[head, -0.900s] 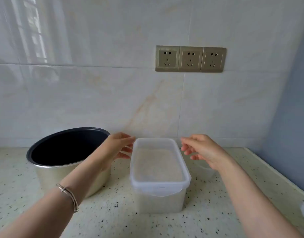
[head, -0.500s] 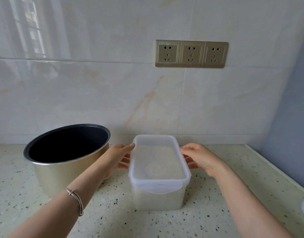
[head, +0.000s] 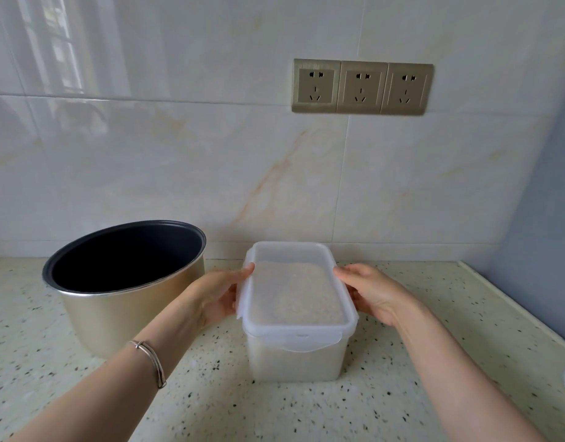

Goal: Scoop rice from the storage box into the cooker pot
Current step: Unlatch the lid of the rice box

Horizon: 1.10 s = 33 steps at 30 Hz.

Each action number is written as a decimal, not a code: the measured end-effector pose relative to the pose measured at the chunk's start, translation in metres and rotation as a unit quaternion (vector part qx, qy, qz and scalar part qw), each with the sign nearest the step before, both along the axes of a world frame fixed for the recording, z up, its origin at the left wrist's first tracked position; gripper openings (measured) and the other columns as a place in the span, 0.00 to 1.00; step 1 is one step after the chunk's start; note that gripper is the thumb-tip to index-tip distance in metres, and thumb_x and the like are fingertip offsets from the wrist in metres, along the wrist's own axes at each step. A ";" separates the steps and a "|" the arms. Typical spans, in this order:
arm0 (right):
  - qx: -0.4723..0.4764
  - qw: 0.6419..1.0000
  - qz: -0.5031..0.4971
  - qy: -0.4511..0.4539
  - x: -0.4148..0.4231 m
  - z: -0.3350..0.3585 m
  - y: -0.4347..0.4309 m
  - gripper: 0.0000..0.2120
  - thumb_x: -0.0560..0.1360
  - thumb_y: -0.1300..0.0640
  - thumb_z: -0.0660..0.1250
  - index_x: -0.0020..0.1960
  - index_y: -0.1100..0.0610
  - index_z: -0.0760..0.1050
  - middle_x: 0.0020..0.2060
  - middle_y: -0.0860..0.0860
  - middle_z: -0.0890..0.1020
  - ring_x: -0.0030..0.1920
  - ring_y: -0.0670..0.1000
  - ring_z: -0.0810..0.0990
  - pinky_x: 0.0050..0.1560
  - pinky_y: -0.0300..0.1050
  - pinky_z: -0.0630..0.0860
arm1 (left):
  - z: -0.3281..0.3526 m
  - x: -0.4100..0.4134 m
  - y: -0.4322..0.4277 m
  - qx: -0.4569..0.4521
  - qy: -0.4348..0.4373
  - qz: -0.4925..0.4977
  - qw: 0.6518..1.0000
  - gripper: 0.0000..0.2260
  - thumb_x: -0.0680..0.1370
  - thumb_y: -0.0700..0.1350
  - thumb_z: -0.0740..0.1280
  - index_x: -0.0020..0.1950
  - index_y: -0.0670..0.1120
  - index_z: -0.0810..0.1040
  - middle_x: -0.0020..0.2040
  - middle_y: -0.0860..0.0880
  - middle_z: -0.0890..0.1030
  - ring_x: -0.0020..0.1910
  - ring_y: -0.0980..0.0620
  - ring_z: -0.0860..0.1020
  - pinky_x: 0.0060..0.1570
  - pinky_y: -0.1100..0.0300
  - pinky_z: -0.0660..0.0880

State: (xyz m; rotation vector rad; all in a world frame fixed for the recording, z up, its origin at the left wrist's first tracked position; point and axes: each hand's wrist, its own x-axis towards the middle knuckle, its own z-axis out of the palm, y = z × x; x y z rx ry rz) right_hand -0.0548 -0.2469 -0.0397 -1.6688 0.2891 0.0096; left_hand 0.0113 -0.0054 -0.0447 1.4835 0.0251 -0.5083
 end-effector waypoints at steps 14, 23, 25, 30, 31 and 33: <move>-0.465 0.870 -0.031 -0.161 -0.013 0.019 0.016 0.20 0.70 0.44 0.68 0.56 0.56 0.75 0.51 0.49 0.73 0.55 0.49 0.72 0.52 0.43 0.68 | 0.006 -0.006 -0.014 0.306 -0.295 0.085 0.901 0.24 0.75 0.53 0.64 0.66 0.41 0.69 0.62 0.43 0.72 0.52 0.47 0.75 0.51 0.55 0.73; -0.628 0.658 0.142 -0.392 -0.040 0.014 0.074 0.26 0.68 0.35 0.60 0.38 0.59 0.76 0.35 0.52 0.78 0.38 0.53 0.77 0.34 0.47 0.77 | 0.008 -0.026 -0.021 0.355 -0.409 0.017 0.841 0.19 0.74 0.46 0.68 0.63 0.43 0.73 0.64 0.42 0.72 0.64 0.43 0.70 0.62 0.56 0.66; -0.663 0.619 0.141 -0.396 -0.042 0.010 0.073 0.26 0.63 0.34 0.63 0.38 0.59 0.75 0.34 0.51 0.78 0.36 0.52 0.76 0.32 0.45 0.76 | 0.006 -0.025 -0.018 0.345 -0.410 0.008 0.844 0.17 0.73 0.45 0.68 0.61 0.43 0.75 0.63 0.44 0.73 0.62 0.45 0.71 0.58 0.60 0.65; -0.701 0.591 0.144 -0.371 -0.051 0.005 0.077 0.26 0.53 0.41 0.76 0.37 0.58 0.72 0.34 0.51 0.76 0.35 0.51 0.74 0.30 0.44 0.75 | 0.006 -0.028 -0.014 0.328 -0.413 0.008 0.850 0.16 0.73 0.46 0.69 0.59 0.43 0.77 0.63 0.46 0.74 0.60 0.48 0.73 0.52 0.65 0.63; -0.698 0.596 0.145 -0.370 -0.052 0.005 0.078 0.25 0.53 0.42 0.77 0.36 0.58 0.72 0.34 0.51 0.75 0.35 0.51 0.73 0.30 0.43 0.74 | 0.006 -0.029 -0.014 0.331 -0.415 0.008 0.848 0.16 0.73 0.47 0.69 0.60 0.43 0.77 0.63 0.46 0.74 0.60 0.48 0.73 0.52 0.65 0.63; -0.695 0.596 0.143 -0.376 -0.054 0.006 0.078 0.22 0.53 0.45 0.78 0.34 0.58 0.71 0.32 0.51 0.75 0.33 0.51 0.73 0.26 0.42 0.70 | 0.006 -0.030 -0.013 0.337 -0.420 0.005 0.843 0.16 0.74 0.47 0.68 0.60 0.43 0.77 0.63 0.46 0.74 0.59 0.48 0.74 0.51 0.65 0.63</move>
